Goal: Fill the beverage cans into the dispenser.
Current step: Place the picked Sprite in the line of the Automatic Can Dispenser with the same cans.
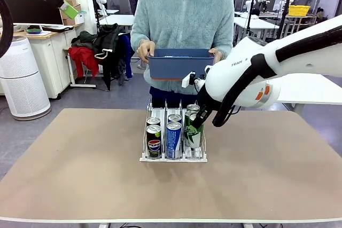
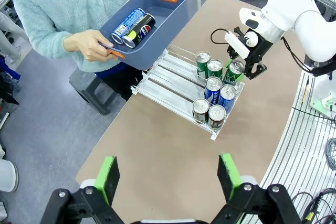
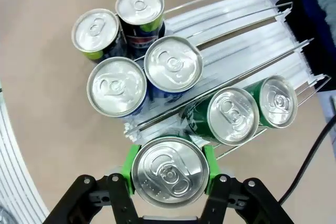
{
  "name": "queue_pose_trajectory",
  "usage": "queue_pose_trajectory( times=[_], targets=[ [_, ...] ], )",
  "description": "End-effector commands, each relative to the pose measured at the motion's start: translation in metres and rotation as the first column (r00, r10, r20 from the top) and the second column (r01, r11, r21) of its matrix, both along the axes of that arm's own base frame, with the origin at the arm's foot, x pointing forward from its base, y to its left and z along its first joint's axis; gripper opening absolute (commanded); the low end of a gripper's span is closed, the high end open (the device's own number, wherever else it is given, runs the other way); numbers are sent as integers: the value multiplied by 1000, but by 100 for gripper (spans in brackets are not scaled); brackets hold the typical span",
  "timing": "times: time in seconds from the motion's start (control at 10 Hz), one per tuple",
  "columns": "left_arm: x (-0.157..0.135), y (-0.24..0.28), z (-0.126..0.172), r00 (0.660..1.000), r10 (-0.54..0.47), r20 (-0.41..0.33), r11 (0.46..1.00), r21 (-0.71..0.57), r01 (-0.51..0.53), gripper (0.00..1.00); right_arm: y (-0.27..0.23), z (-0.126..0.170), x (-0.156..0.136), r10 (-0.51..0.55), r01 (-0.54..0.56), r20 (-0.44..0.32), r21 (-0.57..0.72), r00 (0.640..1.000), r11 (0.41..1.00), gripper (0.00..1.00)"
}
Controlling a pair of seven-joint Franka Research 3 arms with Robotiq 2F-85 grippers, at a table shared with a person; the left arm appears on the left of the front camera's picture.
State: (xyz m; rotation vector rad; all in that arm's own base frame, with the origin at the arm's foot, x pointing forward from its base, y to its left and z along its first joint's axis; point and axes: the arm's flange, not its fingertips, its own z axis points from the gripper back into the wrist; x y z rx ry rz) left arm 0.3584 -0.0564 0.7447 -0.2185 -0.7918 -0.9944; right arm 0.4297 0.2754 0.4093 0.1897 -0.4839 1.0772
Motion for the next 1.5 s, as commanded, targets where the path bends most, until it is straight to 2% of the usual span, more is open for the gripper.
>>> queue_pose_trajectory(
  times=[0.0, 0.1, 0.4, 0.9, 1.0, 1.1, 1.2, 1.4],
  targets=[
    [1, 0, 0, 1000, -2, 7, 1000, -6, 2, 100, 2, -3, 12, 23, -27, 86, 53, 996, 998, 59],
    [1, 0, 0, 1000, -2, 7, 1000, -6, 2, 100, 2, -8, 12, 24, -28, 64, 50, 998, 998, 59],
    [1, 0, 0, 1000, -2, 7, 1000, -6, 2, 100, 0, -24, 8, 38, -32, -76, 75, 996, 997, 59],
    [1, 0, 0, 1000, -2, 7, 1000, -6, 2, 100, 1, -32, 3, 23, -22, -101, 9, 995, 1000, 59],
    [1, 0, 0, 1000, -2, 7, 1000, -6, 2, 100, 0, -32, 3, 26, -25, -120, 14, 992, 1000, 75],
    [1, 0, 0, 1000, -2, 7, 1000, -6, 2, 100, 1, -29, 2, 31, -30, -122, 14, 992, 999, 77],
    [1, 0, 0, 1000, -2, 7, 1000, -6, 2, 100, 1, -23, -1, 34, -33, -125, 13, 992, 999, 94],
    [1, 0, 0, 1000, -2, 7, 1000, -6, 2, 100, 1, -13, -6, 23, -22, -140, 13, 990, 1000, 100]
  ],
)
